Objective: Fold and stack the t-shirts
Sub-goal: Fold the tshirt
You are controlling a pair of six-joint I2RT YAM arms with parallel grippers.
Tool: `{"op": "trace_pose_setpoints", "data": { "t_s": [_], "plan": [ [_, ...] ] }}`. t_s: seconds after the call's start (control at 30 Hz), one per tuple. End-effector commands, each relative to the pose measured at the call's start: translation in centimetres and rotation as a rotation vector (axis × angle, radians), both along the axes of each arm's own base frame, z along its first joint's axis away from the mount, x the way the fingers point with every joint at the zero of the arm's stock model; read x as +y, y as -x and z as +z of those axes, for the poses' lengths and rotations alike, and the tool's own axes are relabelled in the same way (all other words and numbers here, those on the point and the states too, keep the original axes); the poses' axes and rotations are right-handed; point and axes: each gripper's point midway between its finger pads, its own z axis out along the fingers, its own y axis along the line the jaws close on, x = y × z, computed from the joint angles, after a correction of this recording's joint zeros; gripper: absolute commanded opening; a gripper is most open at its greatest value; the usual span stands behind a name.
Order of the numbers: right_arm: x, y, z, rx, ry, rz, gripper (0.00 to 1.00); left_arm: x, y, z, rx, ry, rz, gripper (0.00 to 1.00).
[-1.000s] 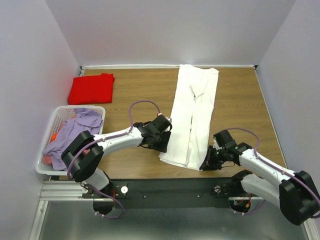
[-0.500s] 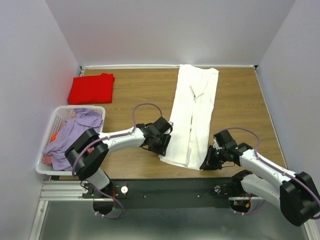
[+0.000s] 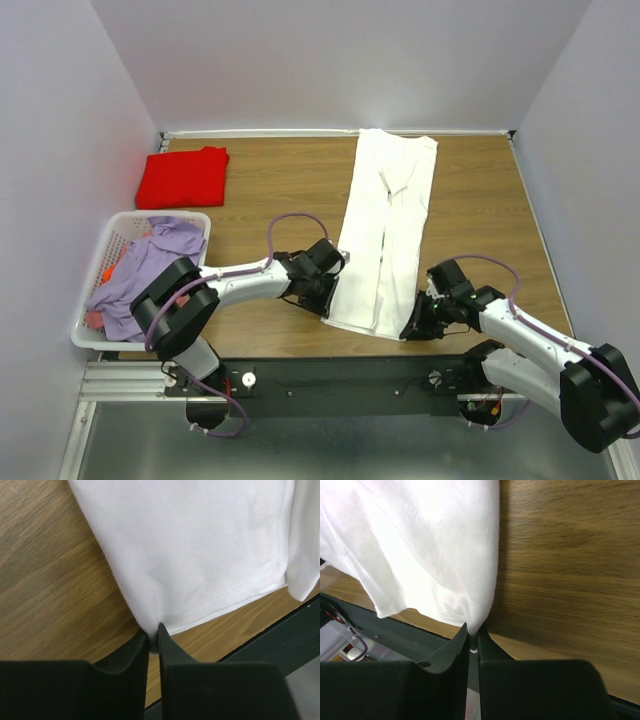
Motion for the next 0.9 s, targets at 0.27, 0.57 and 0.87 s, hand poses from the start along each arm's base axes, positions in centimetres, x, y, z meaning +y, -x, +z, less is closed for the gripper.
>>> {"op": "trace_pose_setpoints", "data": {
  "t_s": [0.27, 0.57, 0.87],
  "plan": [
    [-1.2, 2.6, 0.3, 0.052, 0.03, 0.055, 0.01, 2.9, 6.1, -0.4, 0.146, -0.008, -0.023, 0.0],
    [-0.4, 1.8, 4.2, 0.044, 0.012, 0.115, 0.01, 0.9, 7.2, 3.0, 0.164, 0.131, -0.045, 0.0],
    [0.2, -7.2, 8.3, -0.153, 0.164, 0.128, 0.0, -3.2, -4.4, 7.6, -0.018, 0.236, 0.025, 0.0]
  ]
}}
